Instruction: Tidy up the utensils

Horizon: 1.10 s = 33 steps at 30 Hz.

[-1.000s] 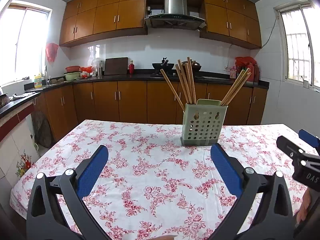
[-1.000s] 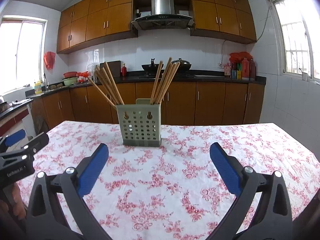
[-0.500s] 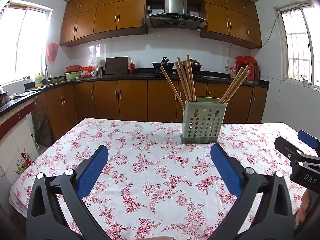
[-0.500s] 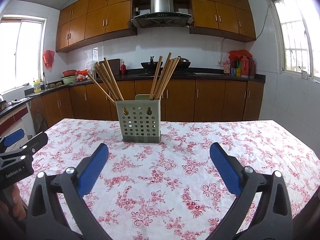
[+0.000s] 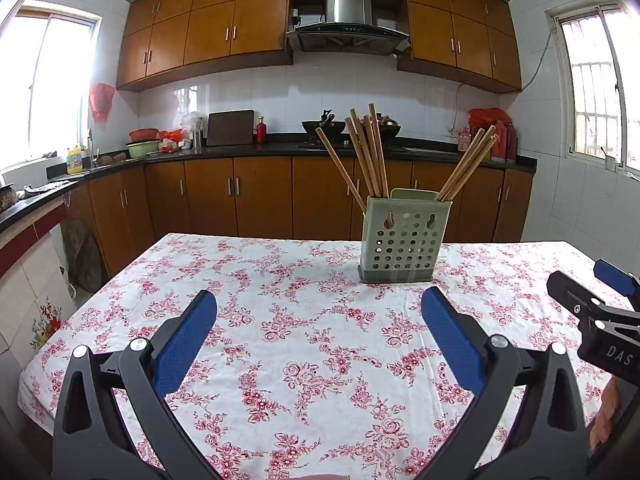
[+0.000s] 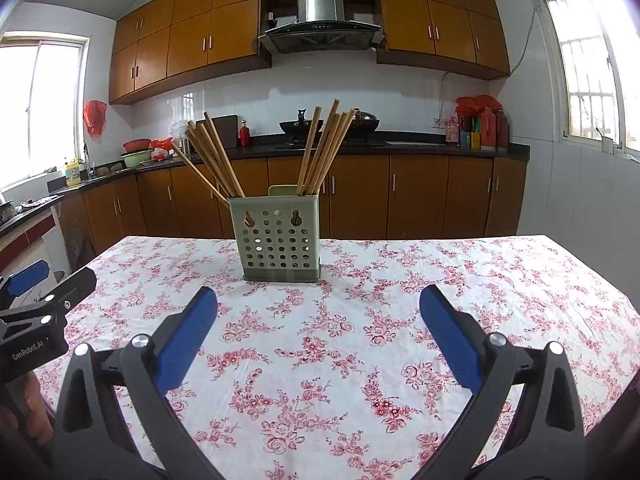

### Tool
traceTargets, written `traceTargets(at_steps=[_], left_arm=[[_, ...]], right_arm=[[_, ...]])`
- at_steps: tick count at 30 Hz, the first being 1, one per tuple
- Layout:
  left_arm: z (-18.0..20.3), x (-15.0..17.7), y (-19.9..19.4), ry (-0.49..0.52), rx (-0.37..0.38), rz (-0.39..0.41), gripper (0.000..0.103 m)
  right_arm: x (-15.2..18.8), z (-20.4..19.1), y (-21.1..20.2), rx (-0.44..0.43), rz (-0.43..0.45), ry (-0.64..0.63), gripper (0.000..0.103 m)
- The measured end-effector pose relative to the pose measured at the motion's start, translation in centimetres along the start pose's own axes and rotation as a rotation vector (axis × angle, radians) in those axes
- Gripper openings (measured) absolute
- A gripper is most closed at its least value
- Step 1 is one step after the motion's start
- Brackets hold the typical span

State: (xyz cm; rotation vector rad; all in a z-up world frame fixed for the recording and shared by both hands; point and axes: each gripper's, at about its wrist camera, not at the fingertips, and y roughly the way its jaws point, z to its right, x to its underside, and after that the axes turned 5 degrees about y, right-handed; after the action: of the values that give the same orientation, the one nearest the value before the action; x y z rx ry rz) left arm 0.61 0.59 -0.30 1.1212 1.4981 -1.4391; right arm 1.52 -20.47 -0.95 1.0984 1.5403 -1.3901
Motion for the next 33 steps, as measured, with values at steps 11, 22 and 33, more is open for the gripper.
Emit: traceTargets(at_steps=[11, 22, 33], left_arm=[[0.05, 0.03, 0.04, 0.000, 0.001, -0.002, 0.101], [0.05, 0.09, 0.10, -0.002, 0.002, -0.006, 0.101], [0.13, 0.12, 0.10, -0.002, 0.001, -0.006, 0.101]], right_arm=[[0.25, -0.16, 0.25, 0.004, -0.006, 0.005, 0.099], [0.20, -0.07, 0.22, 0.003, -0.006, 0.007, 0.099], [0.24, -0.19, 0.28, 0.003, -0.007, 0.009, 0.099]])
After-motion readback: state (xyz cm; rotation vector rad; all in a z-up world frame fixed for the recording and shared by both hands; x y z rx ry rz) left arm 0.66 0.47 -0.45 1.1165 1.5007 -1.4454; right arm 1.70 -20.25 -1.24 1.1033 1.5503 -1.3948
